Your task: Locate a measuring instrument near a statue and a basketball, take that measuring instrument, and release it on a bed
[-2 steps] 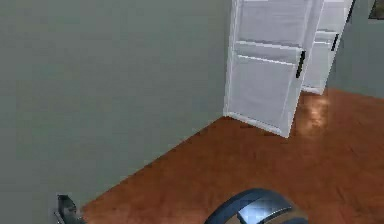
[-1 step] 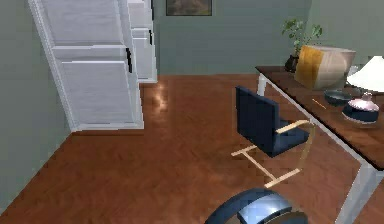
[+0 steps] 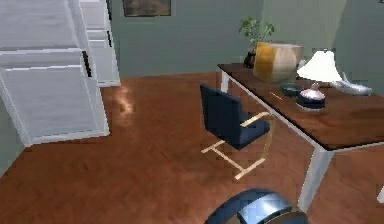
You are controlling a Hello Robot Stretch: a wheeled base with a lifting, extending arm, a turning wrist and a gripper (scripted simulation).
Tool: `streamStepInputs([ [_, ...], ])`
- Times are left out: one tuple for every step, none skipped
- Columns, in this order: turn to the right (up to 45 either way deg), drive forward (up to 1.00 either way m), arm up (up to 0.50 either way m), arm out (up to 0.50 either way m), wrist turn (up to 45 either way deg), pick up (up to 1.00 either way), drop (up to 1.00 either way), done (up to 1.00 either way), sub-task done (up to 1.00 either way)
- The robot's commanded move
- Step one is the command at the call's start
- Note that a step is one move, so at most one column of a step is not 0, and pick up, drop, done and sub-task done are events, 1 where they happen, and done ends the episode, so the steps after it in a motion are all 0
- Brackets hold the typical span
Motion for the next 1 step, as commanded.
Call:
streamStepInputs([
  [0.0, 0.20, 0.00, 0.00, 0.0, 0.00, 0.00, 0.00, 0.00],
])
